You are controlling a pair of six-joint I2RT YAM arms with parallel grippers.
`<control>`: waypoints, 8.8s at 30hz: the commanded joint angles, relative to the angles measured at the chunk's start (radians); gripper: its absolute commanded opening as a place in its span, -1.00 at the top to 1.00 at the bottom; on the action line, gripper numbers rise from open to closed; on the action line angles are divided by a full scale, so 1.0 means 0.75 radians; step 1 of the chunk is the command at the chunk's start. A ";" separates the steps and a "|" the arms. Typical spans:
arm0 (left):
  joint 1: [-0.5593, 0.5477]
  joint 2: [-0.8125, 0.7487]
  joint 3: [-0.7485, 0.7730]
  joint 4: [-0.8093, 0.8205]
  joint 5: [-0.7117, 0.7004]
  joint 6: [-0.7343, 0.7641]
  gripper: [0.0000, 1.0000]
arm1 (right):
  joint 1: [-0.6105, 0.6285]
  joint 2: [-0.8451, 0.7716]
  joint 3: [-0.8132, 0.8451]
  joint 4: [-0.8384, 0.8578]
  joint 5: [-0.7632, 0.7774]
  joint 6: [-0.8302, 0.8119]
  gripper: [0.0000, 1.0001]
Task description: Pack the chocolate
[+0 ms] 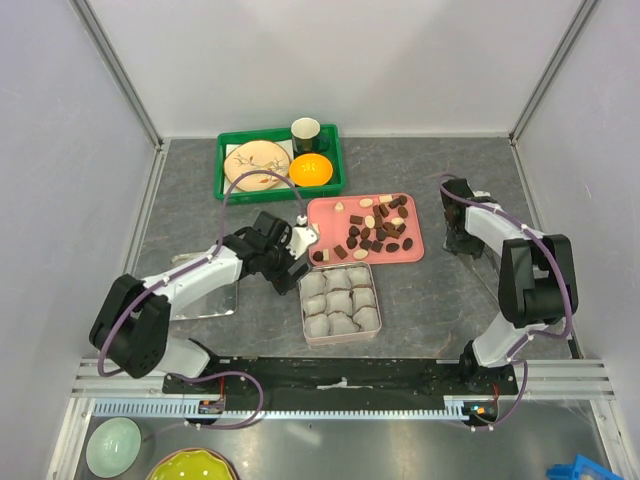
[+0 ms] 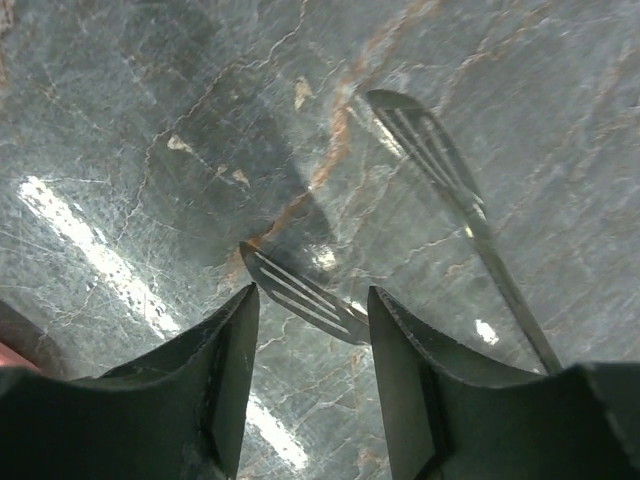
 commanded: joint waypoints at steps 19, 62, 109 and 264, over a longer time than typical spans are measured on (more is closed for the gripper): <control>0.032 -0.347 0.138 -0.175 -0.225 -0.092 -0.99 | -0.002 0.046 -0.021 0.154 -0.084 0.026 0.53; 0.648 -0.588 0.278 -0.500 0.198 -0.127 -0.99 | 1.528 0.038 0.662 -0.224 -0.413 -0.548 1.00; 0.765 -0.594 0.265 -0.514 0.347 0.002 -0.99 | 1.548 0.071 0.826 0.081 -0.434 -0.679 -0.45; 0.221 -0.318 0.697 -0.762 1.344 0.060 0.89 | 0.671 -0.774 -0.338 1.862 -1.524 0.268 0.61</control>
